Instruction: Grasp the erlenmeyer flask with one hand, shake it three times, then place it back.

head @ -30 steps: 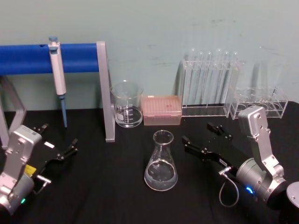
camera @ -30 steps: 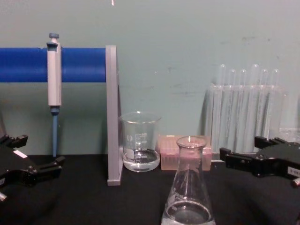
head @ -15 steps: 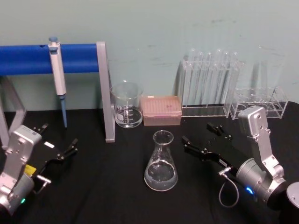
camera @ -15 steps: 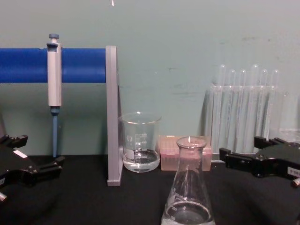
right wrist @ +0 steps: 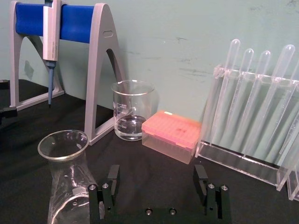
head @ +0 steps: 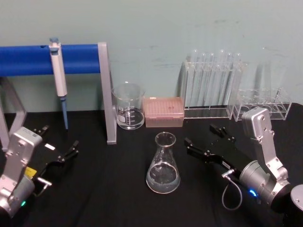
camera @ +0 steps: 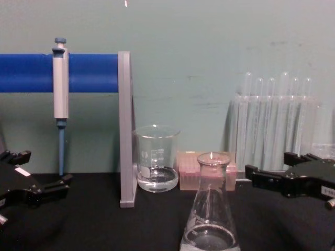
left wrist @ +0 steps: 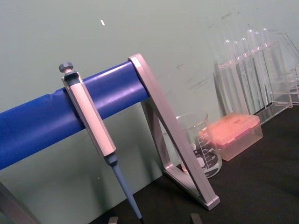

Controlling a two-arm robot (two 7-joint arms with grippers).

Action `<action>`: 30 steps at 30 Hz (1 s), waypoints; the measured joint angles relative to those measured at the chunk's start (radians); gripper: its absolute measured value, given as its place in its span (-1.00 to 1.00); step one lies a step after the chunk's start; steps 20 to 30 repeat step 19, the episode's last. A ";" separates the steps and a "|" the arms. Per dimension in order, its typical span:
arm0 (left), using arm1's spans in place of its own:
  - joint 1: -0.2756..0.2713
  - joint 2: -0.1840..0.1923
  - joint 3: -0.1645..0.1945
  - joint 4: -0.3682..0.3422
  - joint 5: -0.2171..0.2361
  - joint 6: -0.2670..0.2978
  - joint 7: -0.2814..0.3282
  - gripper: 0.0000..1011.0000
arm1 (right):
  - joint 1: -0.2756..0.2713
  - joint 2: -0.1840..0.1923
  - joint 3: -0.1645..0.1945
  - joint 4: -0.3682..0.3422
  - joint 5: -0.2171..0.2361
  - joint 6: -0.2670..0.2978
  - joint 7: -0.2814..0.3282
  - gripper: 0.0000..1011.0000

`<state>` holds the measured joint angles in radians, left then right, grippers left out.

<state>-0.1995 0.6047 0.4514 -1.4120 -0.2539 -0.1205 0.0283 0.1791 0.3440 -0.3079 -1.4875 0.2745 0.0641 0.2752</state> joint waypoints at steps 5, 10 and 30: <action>0.000 0.000 0.000 0.000 0.000 0.000 0.000 0.98 | 0.000 0.000 0.000 0.000 0.000 0.000 0.000 0.98; 0.000 0.000 0.000 0.000 0.000 0.000 0.000 0.98 | 0.000 0.000 0.000 0.000 0.000 0.000 0.000 0.98; 0.000 0.000 0.000 0.000 0.000 0.000 0.000 0.98 | 0.000 0.000 0.000 0.000 0.000 0.000 0.000 0.98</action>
